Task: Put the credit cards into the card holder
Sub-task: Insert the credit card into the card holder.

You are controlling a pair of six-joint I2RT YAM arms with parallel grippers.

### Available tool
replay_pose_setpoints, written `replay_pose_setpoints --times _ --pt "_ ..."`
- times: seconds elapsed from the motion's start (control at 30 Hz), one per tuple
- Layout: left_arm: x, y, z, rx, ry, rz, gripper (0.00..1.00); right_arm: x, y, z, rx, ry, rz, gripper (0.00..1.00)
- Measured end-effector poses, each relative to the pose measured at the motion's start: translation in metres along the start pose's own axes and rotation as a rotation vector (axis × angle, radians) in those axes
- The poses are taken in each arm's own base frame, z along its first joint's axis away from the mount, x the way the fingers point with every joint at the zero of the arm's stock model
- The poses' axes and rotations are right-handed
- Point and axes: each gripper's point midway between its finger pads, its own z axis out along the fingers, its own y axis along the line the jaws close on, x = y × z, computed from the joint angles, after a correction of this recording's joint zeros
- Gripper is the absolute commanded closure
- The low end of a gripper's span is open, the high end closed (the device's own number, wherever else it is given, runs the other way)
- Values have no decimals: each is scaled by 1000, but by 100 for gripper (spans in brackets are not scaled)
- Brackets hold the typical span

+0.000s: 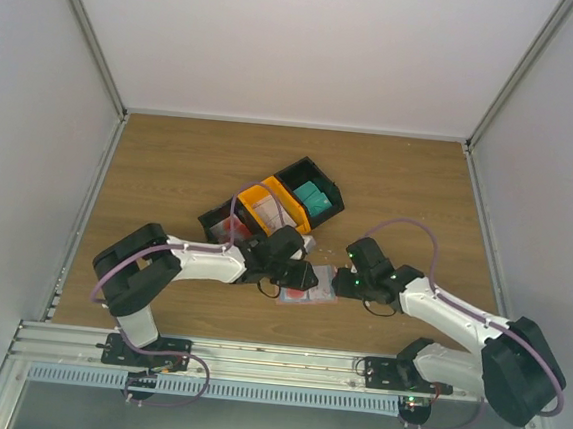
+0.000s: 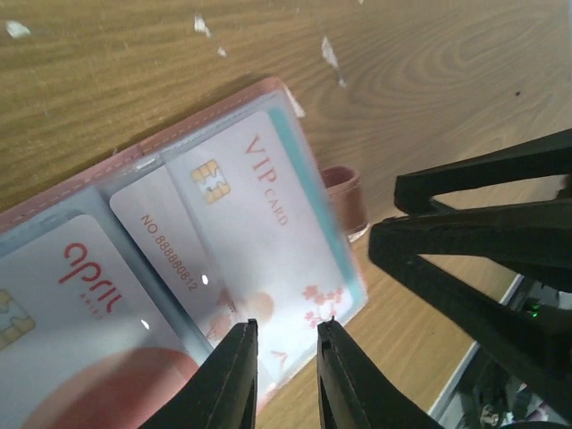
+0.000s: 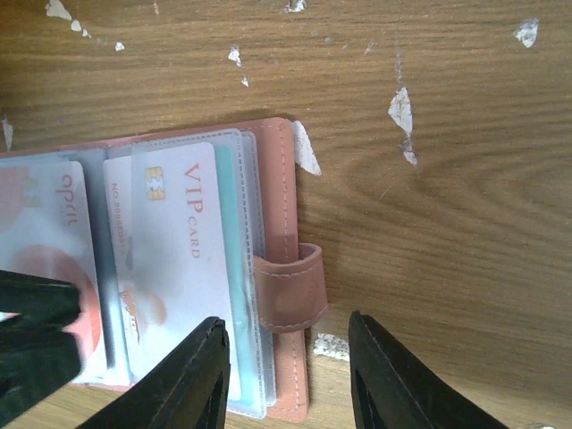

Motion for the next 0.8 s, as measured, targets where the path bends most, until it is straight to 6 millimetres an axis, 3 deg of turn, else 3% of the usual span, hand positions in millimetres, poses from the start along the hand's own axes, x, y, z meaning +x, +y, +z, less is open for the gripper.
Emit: replay_pose_setpoints --times 0.1,0.23,0.53,0.8 --pt "-6 -5 -10 -2 -31 6 67 0 -2 0 10 1 0 58" --pt "-9 2 -14 -39 -48 -8 64 2 -3 3 16 13 -5 54" --pt "1 20 -2 -77 6 -43 61 11 2 11 -13 66 -32 49" --pt "2 15 2 -51 23 -65 59 14 8 15 -45 88 -51 57"
